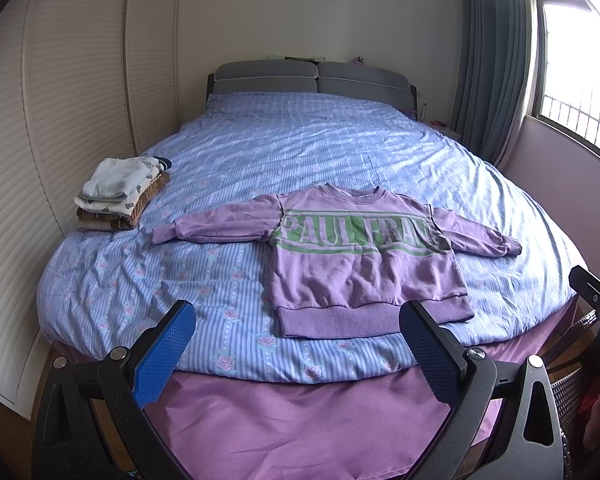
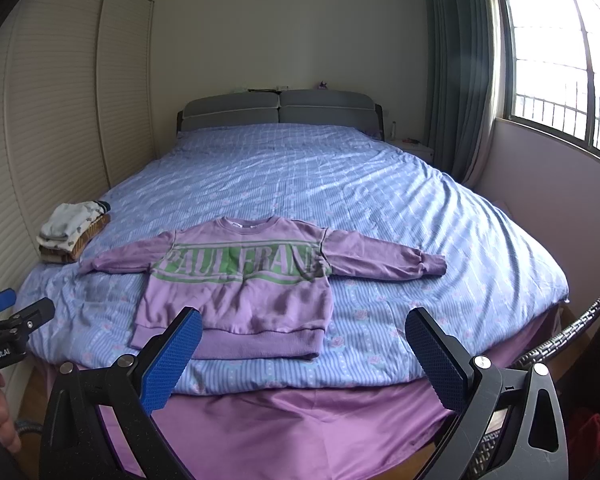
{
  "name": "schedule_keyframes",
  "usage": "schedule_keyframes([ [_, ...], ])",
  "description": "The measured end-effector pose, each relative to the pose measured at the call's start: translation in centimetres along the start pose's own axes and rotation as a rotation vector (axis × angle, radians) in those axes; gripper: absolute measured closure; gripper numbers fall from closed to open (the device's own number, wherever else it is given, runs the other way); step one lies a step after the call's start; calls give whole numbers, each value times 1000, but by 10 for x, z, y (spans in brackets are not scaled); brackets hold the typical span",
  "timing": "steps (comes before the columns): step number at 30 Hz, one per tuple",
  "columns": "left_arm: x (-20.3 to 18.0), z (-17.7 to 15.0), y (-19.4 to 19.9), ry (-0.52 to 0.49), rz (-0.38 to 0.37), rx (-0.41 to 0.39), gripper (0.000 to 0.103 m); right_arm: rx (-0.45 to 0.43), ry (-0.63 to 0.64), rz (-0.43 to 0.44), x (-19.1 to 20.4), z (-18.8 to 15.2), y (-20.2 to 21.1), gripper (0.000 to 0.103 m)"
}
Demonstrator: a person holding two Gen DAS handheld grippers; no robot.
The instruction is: Fold small clothes
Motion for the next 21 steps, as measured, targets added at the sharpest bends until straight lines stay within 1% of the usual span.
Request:
schedule_keyframes([
  [17,0,0,-1,4,3,3,0,-5,-9,1,-2,0,-2,0],
  [21,-17,-2,-11,3,-9,-2,0,-16,-38,-7,-14,0,-8,0],
])
Point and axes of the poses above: each gripper's, at about its wrist camera, not at the fingertips, and y roughly against the way its jaws point, x to its left, z to its top, the point moved 10 cm from there along -y, roughly the way its jaws point, and after that the axes turned 9 degrees about z, right-handed, at the moved point
